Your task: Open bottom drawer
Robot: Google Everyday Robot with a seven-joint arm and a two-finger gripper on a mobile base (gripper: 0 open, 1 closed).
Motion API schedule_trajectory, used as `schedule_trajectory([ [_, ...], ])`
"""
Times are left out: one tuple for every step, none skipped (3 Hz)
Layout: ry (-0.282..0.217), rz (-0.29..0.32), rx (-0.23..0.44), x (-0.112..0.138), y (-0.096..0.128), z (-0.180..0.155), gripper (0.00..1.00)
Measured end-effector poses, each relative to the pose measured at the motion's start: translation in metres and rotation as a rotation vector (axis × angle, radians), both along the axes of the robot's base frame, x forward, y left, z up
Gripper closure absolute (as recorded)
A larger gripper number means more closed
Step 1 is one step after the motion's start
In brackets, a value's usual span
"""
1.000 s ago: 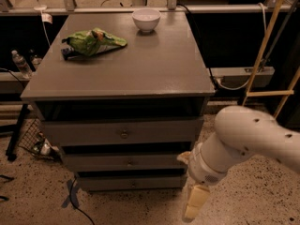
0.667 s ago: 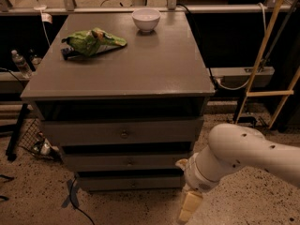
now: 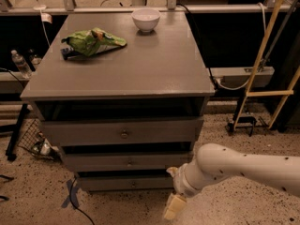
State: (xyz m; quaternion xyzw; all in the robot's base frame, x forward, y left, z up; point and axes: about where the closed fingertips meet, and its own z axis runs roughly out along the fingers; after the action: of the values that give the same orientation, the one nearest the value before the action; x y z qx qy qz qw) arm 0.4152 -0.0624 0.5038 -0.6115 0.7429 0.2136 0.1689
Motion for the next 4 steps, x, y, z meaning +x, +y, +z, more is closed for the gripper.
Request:
schedule_trajectory([
  [0.041, -0.005, 0.025, -0.006, 0.006, -0.024, 0.0],
  [0.041, -0.005, 0.025, -0.006, 0.006, -0.024, 0.0],
  [0.062, 0.014, 0.018, 0.004, 0.015, -0.058, 0.0],
  [0.057, 0.036, -0.01, 0.017, 0.025, -0.104, 0.0],
])
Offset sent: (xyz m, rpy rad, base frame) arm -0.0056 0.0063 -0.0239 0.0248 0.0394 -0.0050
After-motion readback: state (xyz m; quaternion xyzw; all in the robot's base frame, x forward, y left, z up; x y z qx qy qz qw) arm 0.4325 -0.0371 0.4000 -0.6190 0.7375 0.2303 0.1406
